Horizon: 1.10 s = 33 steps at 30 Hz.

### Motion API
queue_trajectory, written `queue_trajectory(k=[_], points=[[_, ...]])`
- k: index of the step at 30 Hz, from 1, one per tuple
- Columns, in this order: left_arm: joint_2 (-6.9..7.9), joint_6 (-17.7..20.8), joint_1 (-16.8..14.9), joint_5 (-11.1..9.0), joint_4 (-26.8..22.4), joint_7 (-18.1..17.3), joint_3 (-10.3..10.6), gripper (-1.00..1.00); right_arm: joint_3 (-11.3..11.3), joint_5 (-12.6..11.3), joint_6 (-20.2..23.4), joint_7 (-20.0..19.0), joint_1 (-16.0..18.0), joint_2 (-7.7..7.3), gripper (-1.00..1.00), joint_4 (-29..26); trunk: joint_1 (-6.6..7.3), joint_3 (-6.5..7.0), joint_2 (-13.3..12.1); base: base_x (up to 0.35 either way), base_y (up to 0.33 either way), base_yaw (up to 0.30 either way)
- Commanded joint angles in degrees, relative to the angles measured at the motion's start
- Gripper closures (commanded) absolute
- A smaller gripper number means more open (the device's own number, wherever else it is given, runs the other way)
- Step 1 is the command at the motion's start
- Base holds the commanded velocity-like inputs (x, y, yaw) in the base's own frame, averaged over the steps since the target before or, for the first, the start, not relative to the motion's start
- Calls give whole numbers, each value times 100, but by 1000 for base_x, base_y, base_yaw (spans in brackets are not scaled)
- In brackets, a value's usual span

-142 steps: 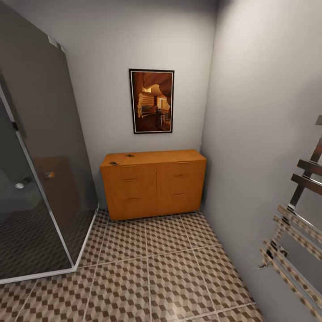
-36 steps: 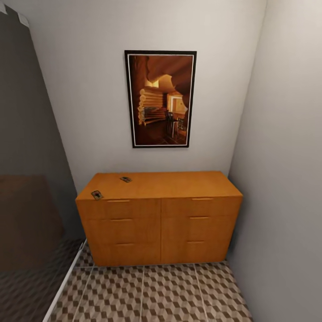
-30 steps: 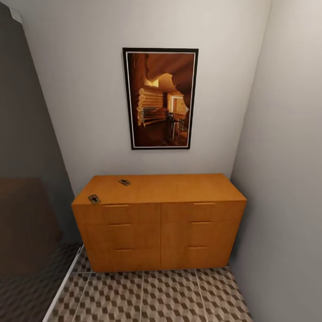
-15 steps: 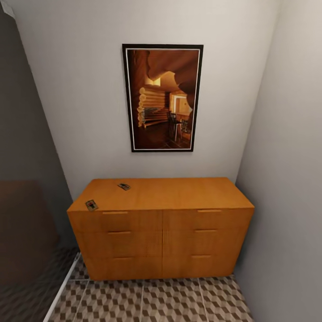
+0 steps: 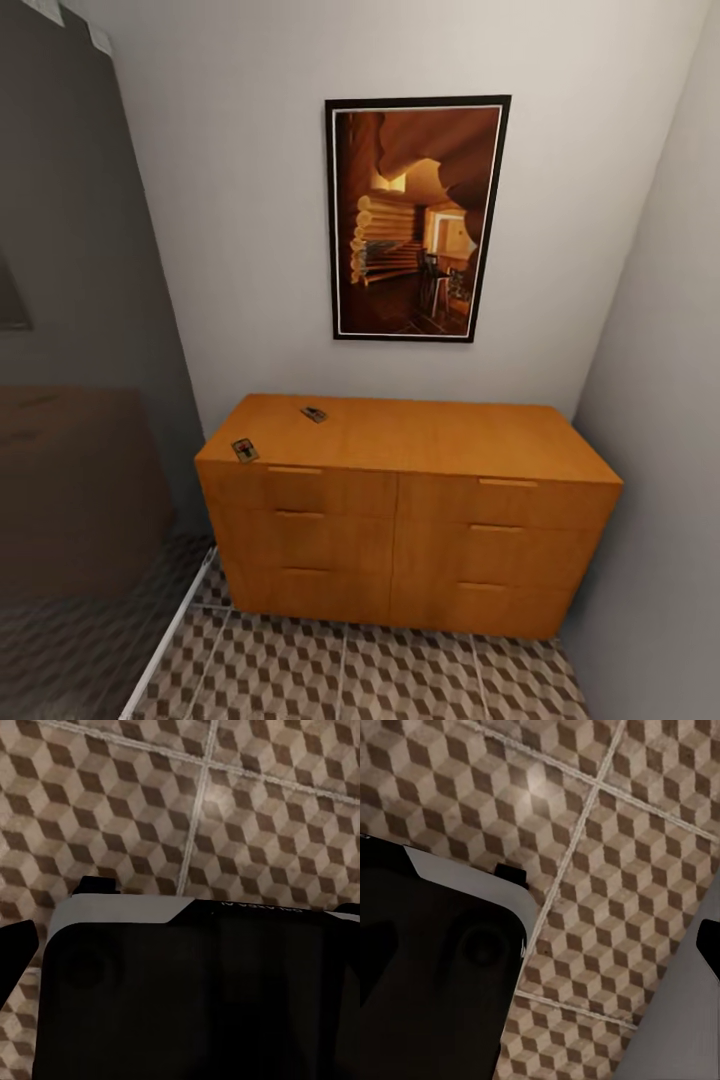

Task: Take the four mousetraps from the cabinet in the bathroom and place them on the bathroom floor. Make sure all four end up on the same floor surface, and ensure that at least two of them are either under or directly next to the same bathroom sink.

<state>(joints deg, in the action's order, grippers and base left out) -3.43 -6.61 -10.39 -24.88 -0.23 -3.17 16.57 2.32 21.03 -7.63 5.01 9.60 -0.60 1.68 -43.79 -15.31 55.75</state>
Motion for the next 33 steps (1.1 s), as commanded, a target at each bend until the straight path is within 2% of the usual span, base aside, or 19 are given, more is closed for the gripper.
queue_trajectory(k=[1,15,22,33], points=[[-3,-24,-7,-61,14,-23,46,-100,25,50,-33,26,7,1,-100,18,-1,-7,5,1,0,271],[-10,-24,-7,-49,14,-25,48,-100,30,51,-36,28,7,-1,-100,17,-1,-7,5,0,0,255],[-16,-24,-7,-45,14,-26,48,-100,25,51,-37,27,7,-1,-100,18,-1,-7,5,35,-13,67],[-16,-24,-7,-41,14,-26,48,-100,26,51,-37,26,7,-1,-100,18,-1,-7,5,178,-93,9]])
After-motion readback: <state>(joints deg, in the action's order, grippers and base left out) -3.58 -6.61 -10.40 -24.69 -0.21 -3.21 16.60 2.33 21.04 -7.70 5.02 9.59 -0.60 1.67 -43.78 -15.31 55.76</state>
